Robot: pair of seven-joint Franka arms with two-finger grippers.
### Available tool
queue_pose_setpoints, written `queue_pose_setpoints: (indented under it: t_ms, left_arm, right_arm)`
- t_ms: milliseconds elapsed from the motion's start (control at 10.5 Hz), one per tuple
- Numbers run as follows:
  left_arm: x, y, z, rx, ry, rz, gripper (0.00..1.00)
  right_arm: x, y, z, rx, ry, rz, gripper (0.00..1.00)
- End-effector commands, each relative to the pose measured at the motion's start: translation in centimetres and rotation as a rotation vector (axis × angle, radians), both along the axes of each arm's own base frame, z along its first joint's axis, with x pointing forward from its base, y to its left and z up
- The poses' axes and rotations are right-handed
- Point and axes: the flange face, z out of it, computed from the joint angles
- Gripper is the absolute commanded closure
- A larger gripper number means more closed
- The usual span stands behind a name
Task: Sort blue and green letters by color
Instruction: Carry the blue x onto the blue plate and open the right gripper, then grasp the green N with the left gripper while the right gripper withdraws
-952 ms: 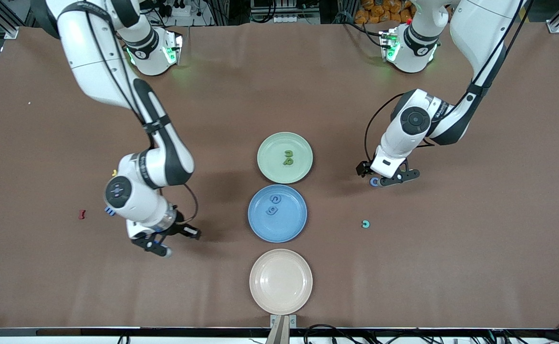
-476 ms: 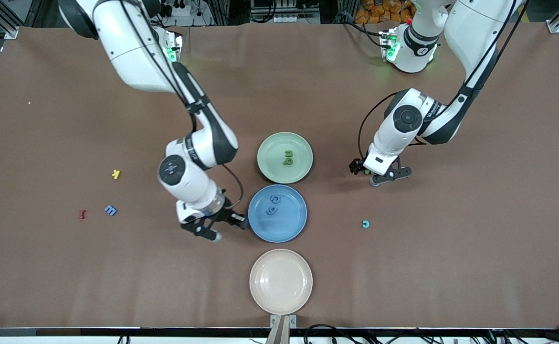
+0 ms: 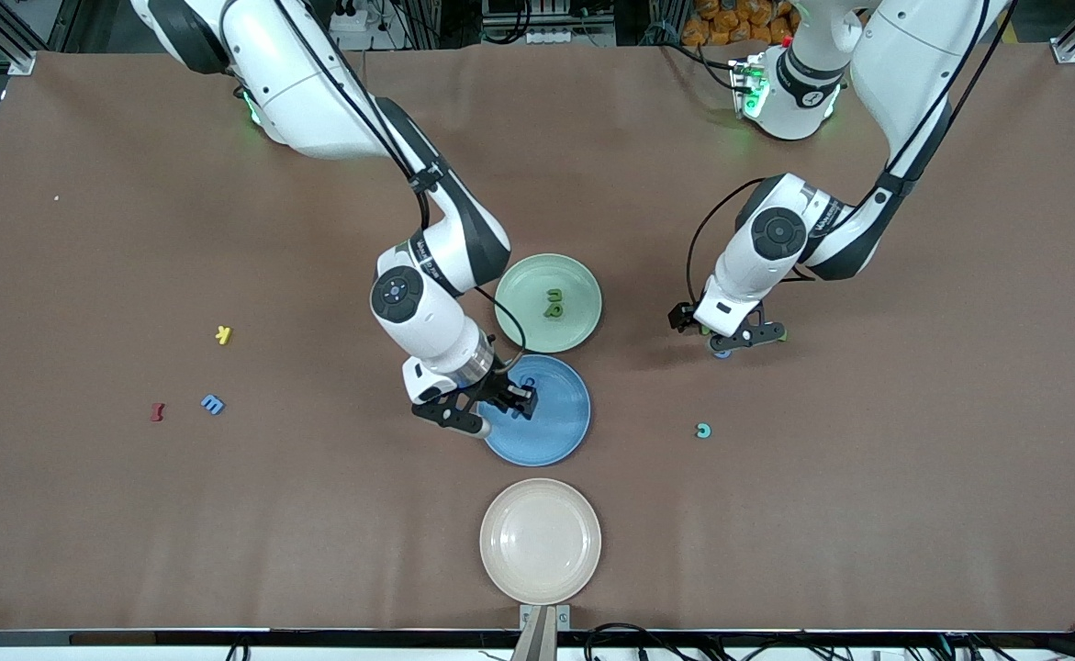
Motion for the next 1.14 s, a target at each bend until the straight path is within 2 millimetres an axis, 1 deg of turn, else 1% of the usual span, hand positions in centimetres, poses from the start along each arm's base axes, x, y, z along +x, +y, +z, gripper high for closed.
queue_pose_setpoints:
  t_ms: [0, 286, 381, 476, 571, 857, 952, 1048]
  left_arm:
    - [-0.3, -0.1, -0.8, 0.005, -0.011, -0.055, 0.00]
    - [0.0, 0.3, -0.8, 0.024, -0.029, -0.096, 0.00]
    - [0.2, 0.9, -0.9, 0.034, -0.037, -0.118, 0.00]
    - [0.2, 1.2, -1.3, 0.039, -0.035, -0.130, 0.00]
    - [0.2, 1.1, -1.3, 0.034, -0.043, -0.140, 0.00]
    - [0.2, 1.3, -1.9, 0.026, -0.035, -0.139, 0.00]
    - [0.0, 1.3, -2.0, 0.026, -0.031, -0.124, 0.67]
    - [-0.1, 1.2, -2.0, 0.026, -0.030, -0.122, 1.00]
  right_arm:
    - [0.6, 0.1, -0.3, 0.004, -0.002, 0.000, 0.00]
    - [1.7, -1.8, -0.1, -0.035, -0.009, 0.007, 0.00]
    - [2.5, -3.7, -0.2, -0.074, 0.001, 0.028, 0.00]
    - [3.3, -5.7, 0.0, -0.102, 0.008, 0.062, 0.00]
    - [4.2, -8.2, -0.1, -0.140, 0.037, 0.086, 0.00]
    - [7.2, -17.4, 0.8, -0.219, 0.076, 0.180, 0.00]
    - [8.0, -20.7, 0.6, -0.237, 0.080, 0.188, 0.00]
    - [8.5, -23.8, 0.4, -0.270, 0.082, 0.196, 0.00]
